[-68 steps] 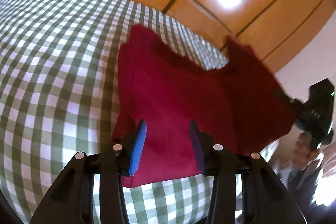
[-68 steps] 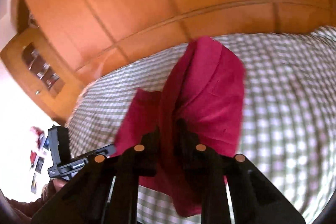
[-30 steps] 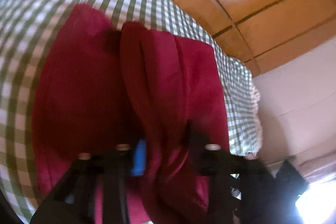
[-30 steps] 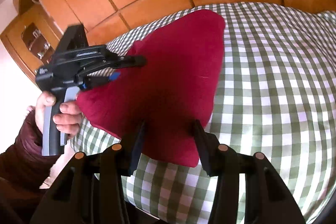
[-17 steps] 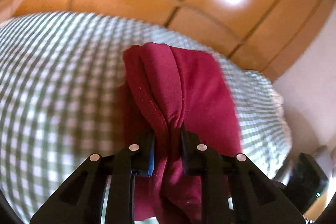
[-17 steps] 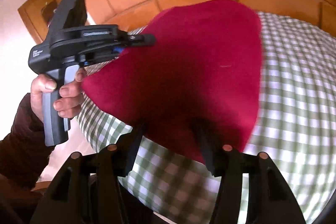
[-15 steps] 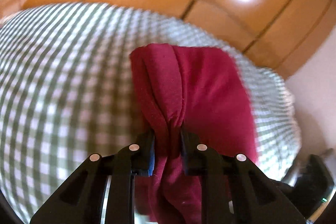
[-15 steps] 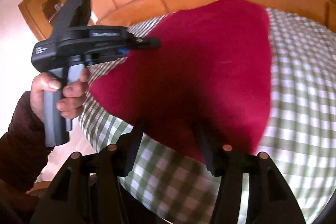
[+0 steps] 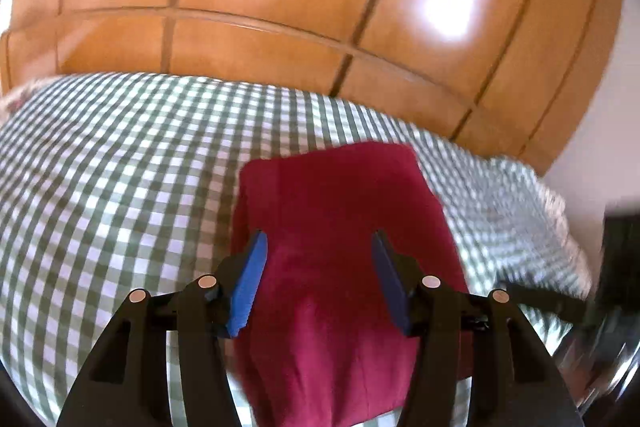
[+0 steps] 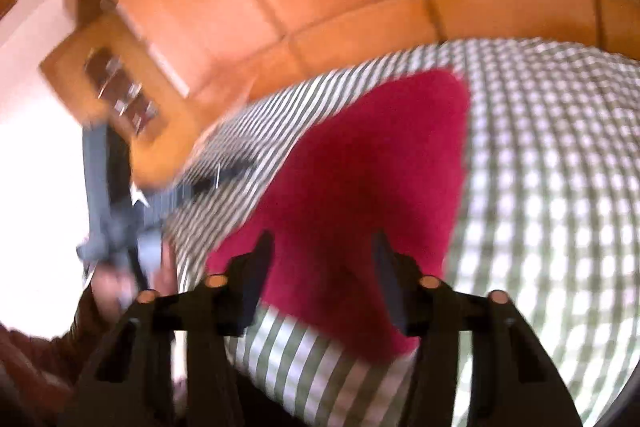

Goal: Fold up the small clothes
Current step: 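Press the folded dark red sweater flat with both grippers open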

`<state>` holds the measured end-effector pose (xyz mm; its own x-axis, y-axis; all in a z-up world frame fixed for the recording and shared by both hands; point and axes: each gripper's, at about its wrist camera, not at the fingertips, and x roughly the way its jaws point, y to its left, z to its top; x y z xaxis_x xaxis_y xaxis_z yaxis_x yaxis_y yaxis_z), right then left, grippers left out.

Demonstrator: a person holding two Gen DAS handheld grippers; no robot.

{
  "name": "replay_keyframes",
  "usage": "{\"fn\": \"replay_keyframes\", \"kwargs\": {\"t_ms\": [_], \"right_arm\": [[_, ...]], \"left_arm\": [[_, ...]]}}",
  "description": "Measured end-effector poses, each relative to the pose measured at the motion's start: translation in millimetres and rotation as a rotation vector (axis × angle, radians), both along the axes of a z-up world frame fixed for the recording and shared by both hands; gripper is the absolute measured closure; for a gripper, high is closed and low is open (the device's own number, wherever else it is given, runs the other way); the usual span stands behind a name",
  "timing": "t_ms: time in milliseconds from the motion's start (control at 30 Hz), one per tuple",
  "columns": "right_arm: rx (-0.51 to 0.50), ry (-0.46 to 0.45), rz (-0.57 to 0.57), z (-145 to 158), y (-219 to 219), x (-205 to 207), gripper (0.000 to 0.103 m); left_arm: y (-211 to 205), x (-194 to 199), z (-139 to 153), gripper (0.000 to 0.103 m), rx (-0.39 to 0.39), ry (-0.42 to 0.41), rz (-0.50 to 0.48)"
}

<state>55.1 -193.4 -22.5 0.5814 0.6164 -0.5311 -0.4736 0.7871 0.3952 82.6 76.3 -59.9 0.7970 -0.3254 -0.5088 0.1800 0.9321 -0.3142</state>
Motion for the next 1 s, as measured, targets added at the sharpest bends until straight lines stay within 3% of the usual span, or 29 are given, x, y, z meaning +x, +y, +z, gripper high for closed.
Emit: {"fn": "replay_keyframes", "kwargs": {"t_ms": [233,433,500,633,667,700,733,833,1000], "right_arm": [[-0.053,0.016,-0.079,12,35,83,0.056],[-0.253,0.172,-0.183,-49,63,162,0.053],[-0.199,0.201,-0.183,-59,55,174,0.053],[-0.163,0.177,-0.169,-52,47,167,0.05],[-0.152,0.156,-0.17,-45,41,160,0.042],[-0.138,0.134,-0.172,-38,39,152,0.034],[-0.128,0.116,-0.173,-33,38,144,0.032],[-0.093,0.071,-0.167,-20,27,124,0.031],[-0.079,0.025,-0.154,-10,9,81,0.031]], "left_arm": [[-22,11,-29,0.05,0.038,0.086,-0.017],[-36,4,-40,0.05,0.075,0.094,-0.006],[-38,2,-41,0.05,0.088,0.086,0.003],[-38,0,-38,0.05,0.073,0.089,0.032],[-39,-2,-36,0.047,0.075,0.088,0.044],[-39,-3,-34,0.035,0.084,0.087,0.06],[-39,-4,-33,0.031,0.097,0.09,0.088],[-33,-9,-33,0.031,0.069,0.098,0.106],[-35,-15,-31,0.03,0.088,0.093,0.109]]}}
